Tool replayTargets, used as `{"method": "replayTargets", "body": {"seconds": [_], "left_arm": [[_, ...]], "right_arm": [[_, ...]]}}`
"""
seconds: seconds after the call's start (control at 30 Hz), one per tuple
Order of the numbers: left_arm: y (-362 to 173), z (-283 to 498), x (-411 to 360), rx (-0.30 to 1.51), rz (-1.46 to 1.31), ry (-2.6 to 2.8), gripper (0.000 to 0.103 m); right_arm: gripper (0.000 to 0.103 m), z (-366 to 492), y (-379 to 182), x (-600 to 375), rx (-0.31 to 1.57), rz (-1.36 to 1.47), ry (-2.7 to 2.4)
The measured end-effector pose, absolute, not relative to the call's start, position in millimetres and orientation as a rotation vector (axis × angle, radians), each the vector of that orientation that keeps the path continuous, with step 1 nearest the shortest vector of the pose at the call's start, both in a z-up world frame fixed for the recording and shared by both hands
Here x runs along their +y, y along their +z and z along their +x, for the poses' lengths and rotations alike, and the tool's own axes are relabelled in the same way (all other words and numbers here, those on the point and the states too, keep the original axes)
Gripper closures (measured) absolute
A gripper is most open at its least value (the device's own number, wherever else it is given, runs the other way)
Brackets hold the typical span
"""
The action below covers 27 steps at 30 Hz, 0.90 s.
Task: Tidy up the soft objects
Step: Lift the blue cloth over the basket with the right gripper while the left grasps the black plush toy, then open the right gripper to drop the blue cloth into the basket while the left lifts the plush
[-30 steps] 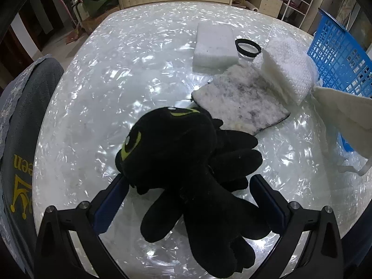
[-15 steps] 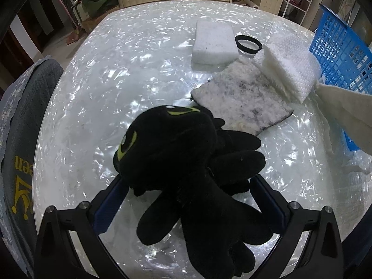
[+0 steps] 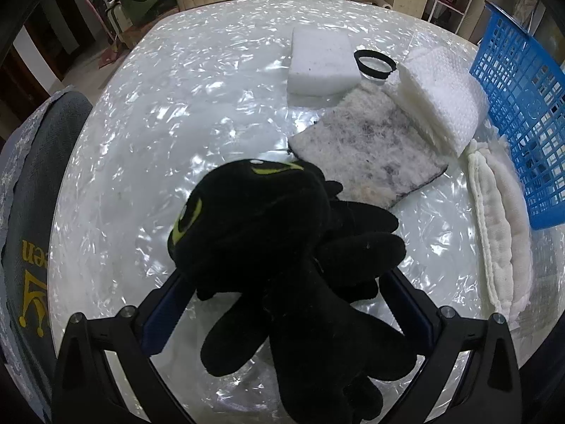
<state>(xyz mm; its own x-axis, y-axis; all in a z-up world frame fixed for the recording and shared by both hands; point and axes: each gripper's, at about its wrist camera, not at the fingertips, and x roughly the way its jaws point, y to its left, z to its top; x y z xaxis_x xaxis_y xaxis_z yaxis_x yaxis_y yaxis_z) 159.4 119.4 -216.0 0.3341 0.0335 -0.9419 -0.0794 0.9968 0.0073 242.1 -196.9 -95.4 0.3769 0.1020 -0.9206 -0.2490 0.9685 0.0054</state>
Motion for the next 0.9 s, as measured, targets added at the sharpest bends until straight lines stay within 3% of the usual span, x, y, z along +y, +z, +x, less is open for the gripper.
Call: {"method": "replayTargets", "body": {"seconds": [0.2,0.27,0.43,0.73,0.87,0.9], "left_arm": [[-217.1,162.9,119.0,1.229,-0.050,0.071,0.003],[-217.0,163.4,118.2,1.225,-0.050,0.069,0.020],[-208.3,159.6,112.4,1.207,-0.036,0.043,0.041],[-201.1,151.5,117.2,1.217,-0.063,0.046,0.050],[-192.0,139.9,117.8,1.204,-0.059,0.057,0.051],[-188.2,136.4,117.0,1.199,-0.061,0.054,0.051]], "right_arm": [[0.097,254.9,-109.2,-198.7,1.209,-0.149,0.221],[0.097,256.4,-113.0,-199.1,1.222,-0.146,0.227],[0.097,256.5,-118.5,-196.2,1.235,-0.150,0.234],[0.094,246.4,-113.3,-191.9,1.206,-0.149,0.255],[0.051,238.0,-106.1,-193.8,1.182,-0.137,0.268],[0.044,236.0,-104.1,-194.6,1.175,-0.135,0.271]]}}
